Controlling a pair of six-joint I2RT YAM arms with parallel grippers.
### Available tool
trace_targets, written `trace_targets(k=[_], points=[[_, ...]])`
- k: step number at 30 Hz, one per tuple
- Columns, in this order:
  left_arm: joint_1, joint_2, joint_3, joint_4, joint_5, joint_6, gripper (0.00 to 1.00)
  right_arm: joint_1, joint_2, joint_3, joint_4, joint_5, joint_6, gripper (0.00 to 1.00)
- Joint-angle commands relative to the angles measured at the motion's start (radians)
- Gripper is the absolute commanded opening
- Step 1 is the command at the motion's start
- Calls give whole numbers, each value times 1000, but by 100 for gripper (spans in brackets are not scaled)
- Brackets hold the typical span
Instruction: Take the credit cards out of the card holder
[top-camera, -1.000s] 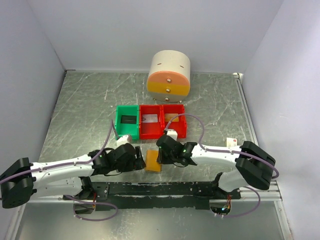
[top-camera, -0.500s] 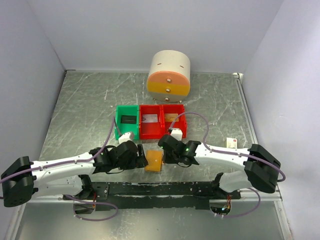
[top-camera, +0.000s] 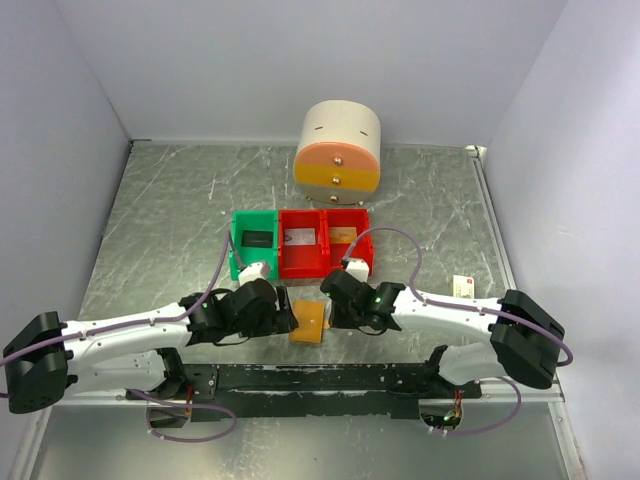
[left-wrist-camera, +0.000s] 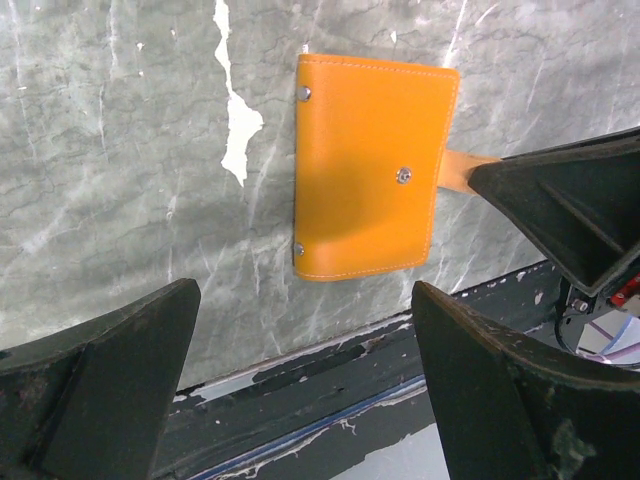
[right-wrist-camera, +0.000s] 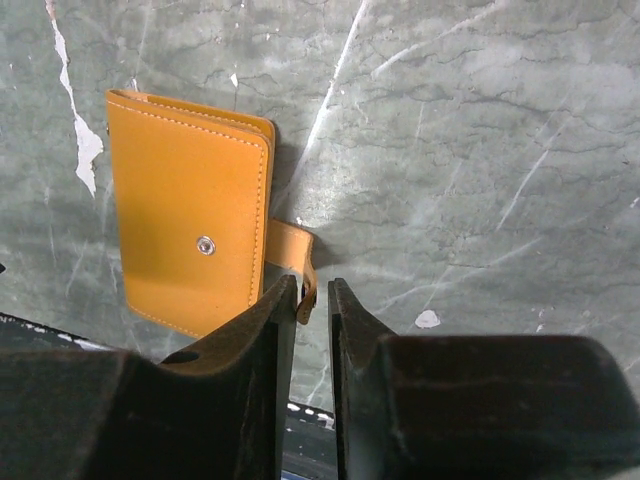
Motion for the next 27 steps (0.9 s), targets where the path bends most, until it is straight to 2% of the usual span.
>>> trace_targets(k=[1,6,9,11,13,15,19,23,27], points=[[6,6,32,11,18,15,100,-14,11,-21,34,-16,13,18],[6,-19,25,2,11,-3,99,-25,-23,-40,35,-16,8,14],[9,-40,36,-52,-27,-16,98,-27,-36,-39,38,-35,-13,8],[14,-56,49,-83,-55,-14,98,-28,-50,-34,33,-42,-26,0],[29,-72,64,-111,-75,9,98,-28,-67,-23,31,-43,-43,0],[79,-85,84,-140,-69,82,98,-28,-84,-6,23,-41,-60,0],[294,-101,113,-153,64,224,98,-30,-105,41,33,-52,-75,0],[339,-120,175,-197,63,280,98,-29,-105,81,86,-120,-101,0],[350,-156,193,-223,36,271,98,-29,-78,119,133,-192,-116,0]])
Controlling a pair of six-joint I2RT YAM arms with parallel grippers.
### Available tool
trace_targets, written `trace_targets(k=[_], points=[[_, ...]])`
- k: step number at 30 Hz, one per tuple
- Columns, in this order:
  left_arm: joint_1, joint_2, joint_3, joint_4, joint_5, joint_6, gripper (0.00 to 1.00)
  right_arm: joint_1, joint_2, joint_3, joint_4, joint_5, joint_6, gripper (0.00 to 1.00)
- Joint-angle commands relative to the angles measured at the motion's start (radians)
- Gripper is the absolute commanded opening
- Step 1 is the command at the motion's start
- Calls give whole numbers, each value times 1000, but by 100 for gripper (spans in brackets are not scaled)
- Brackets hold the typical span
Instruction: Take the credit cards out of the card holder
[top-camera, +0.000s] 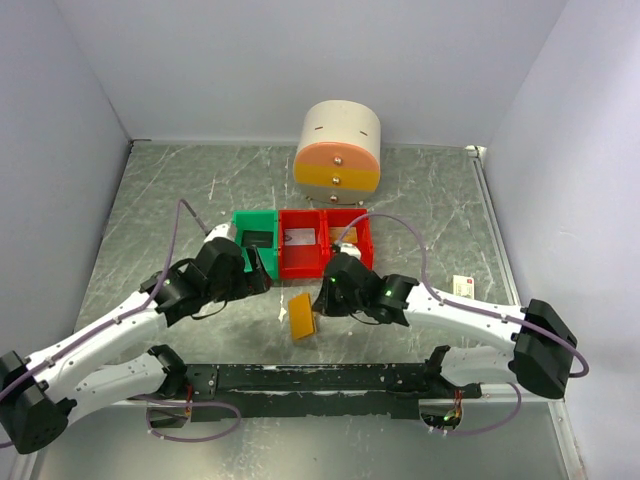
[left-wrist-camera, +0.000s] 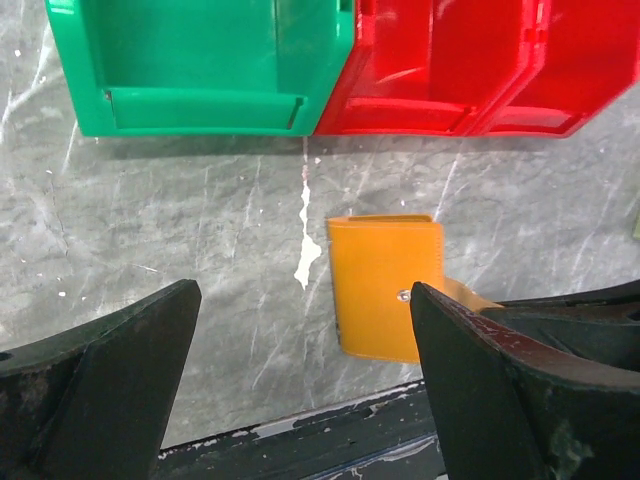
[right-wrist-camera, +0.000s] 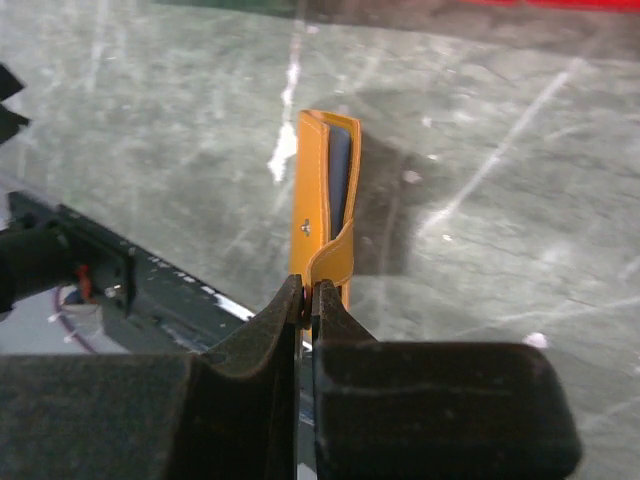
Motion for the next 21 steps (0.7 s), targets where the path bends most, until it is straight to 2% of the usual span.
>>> trace_targets(k=[1,7,10,14,16,18,21], points=[[16,-50,32,-54,8,39,98,-4,21,57,91,-103,-36,0],[23,-107,33,-148,-33,-32,98,-4,107,113,193,-211,-43,0],[23,-166,9,-188,-36,-77,98,-1,135,115,194,-177,37,0],[24,-244,-53,-206,14,-115,98,-5,79,-57,483,-250,171,0],[22,-286,-77,-207,34,-131,98,-21,69,-109,552,-295,201,0],[23,-318,-86,-215,36,-145,98,-33,72,-104,574,-344,182,0],[23,-348,-87,-221,21,-159,98,-32,81,-32,488,-323,139,0]])
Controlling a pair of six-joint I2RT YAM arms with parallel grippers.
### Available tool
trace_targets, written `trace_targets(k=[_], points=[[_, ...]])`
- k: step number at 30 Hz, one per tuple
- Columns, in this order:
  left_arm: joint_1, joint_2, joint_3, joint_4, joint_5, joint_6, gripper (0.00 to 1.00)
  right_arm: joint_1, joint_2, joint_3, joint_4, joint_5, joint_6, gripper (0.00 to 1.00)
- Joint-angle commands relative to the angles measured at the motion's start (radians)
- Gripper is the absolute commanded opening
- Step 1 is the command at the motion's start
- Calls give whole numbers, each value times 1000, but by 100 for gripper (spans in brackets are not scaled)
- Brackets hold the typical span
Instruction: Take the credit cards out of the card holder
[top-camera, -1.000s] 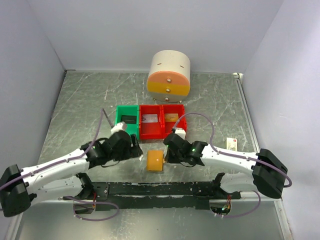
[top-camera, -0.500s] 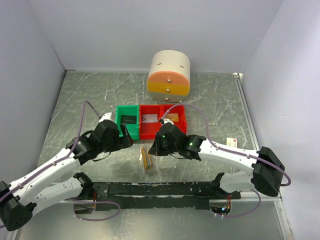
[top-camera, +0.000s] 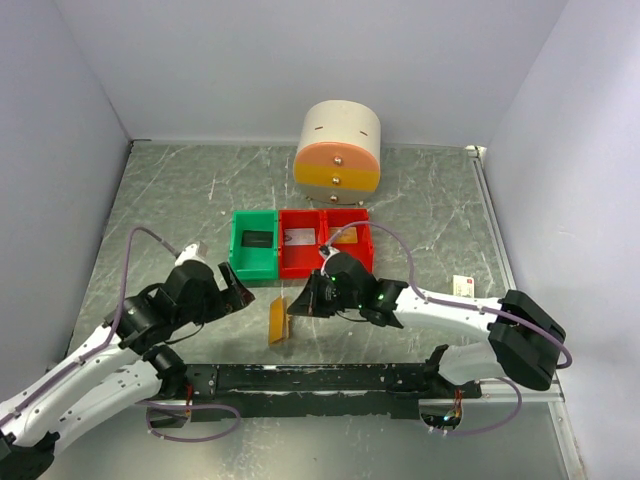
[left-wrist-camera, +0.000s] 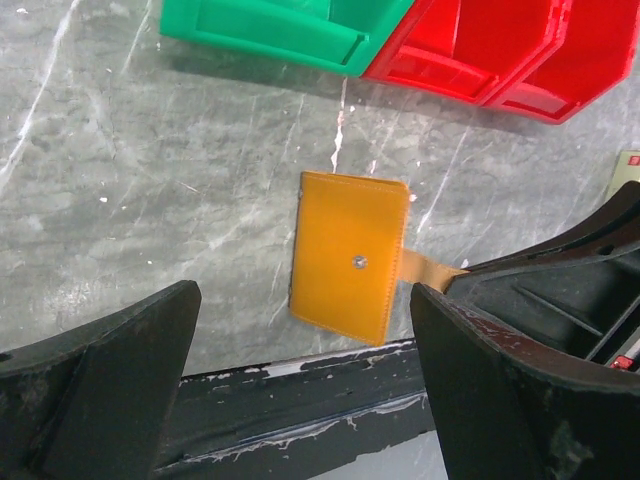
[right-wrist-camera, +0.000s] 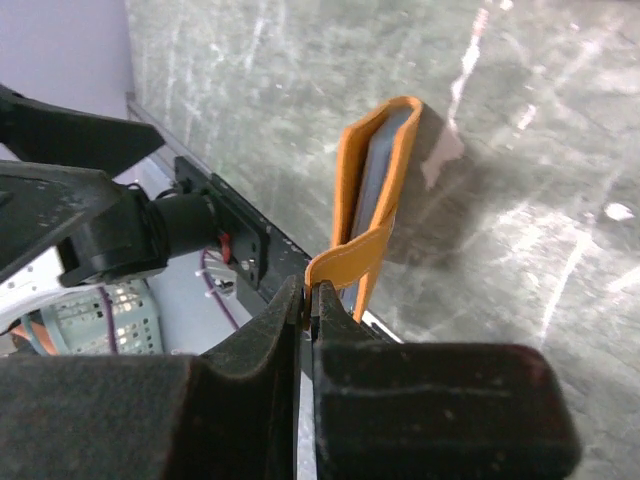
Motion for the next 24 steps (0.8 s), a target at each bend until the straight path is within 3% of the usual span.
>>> trace_targets(k=[1,6,10,13,19,24], points=[[9,-40,-6,-19,13,-38,98,-8,-4,83,41,-43,-7,0],[8,-23,16,-30,13,-33,98,-7,-17,105,15,-9,3,0],[8,-14,21,-41,5,-20,98,-9,-13,37,216,-69,97,0],[8,-19,0,-14,29,-17,98,-8,47,64,194,-112,103,0],[8,-28,-41,27,65,-27,98,8,83,39,322,-150,150,0],[8,-27,-77,143,149,-19,98,-24,-2,-51,245,-67,133,0]])
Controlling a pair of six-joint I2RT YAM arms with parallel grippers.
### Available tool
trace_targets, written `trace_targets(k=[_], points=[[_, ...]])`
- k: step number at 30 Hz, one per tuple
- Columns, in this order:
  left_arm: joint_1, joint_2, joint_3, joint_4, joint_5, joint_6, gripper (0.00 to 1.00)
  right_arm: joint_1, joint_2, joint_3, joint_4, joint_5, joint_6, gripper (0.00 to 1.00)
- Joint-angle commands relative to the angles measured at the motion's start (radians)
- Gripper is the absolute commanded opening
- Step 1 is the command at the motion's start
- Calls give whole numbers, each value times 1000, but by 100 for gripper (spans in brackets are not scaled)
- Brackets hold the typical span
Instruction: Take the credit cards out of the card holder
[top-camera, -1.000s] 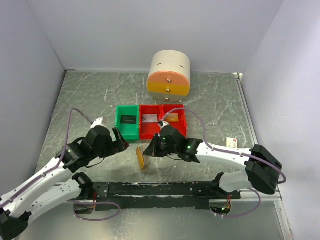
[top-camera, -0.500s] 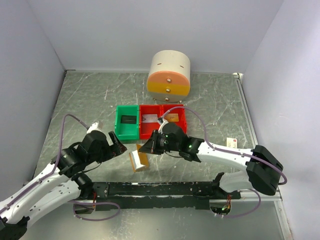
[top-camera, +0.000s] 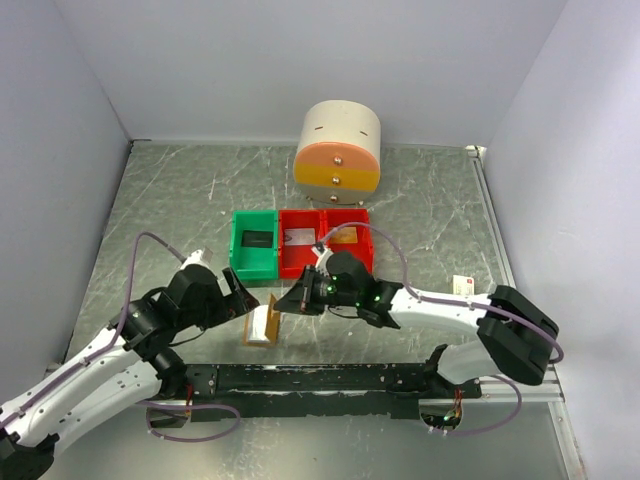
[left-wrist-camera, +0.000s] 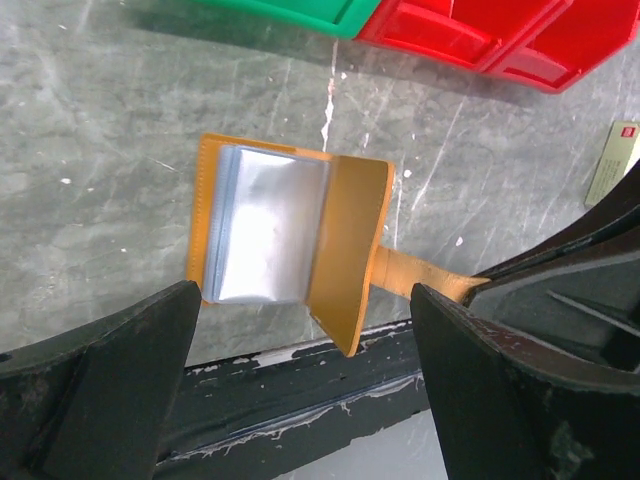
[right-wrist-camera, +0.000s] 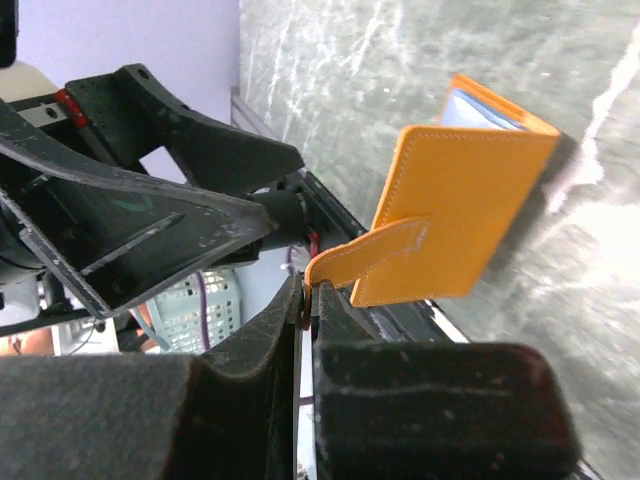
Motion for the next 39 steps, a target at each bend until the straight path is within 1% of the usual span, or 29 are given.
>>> trace_targets(k=[1,3,6,8,10,12,14,19,20,22,26,28,30,31,35,39], points=[[10,7,-21,131,106,12,98,-40,-90,-89,-29,60,-2,0],[10,29,-14,157,139,24,98,-84,-114,-151,-44,37,-1,0],[9,65,1,180,189,51,98,-138,-151,-251,-3,-3,-8,0],[9,80,0,189,196,59,98,-166,-153,-278,-28,-18,-34,0],[9,87,-19,226,209,56,98,-178,-148,-279,-74,-25,-76,0],[10,108,-16,285,230,48,99,-179,-148,-275,-151,8,-102,0],[9,138,0,335,256,56,97,-178,-160,-281,-187,31,-109,0],[9,228,-21,289,196,116,97,-181,-212,-298,-273,128,-130,0],[11,247,-25,289,185,122,98,-180,-212,-297,-280,129,-138,0],[9,282,-35,322,207,133,98,-181,-202,-300,-272,114,-150,0],[10,320,-62,387,241,123,96,-181,-201,-339,-228,105,-111,0],[10,334,-31,327,246,136,95,-181,-211,-345,-220,105,-105,0],[9,338,5,261,217,148,95,-181,-217,-347,-210,103,-125,0],[9,335,2,262,225,155,95,-180,-212,-349,-197,86,-152,0],[10,327,-73,354,286,158,94,-180,-170,-314,-304,105,-258,0],[10,296,-157,431,311,84,91,-181,-100,-288,-321,73,-308,0]])
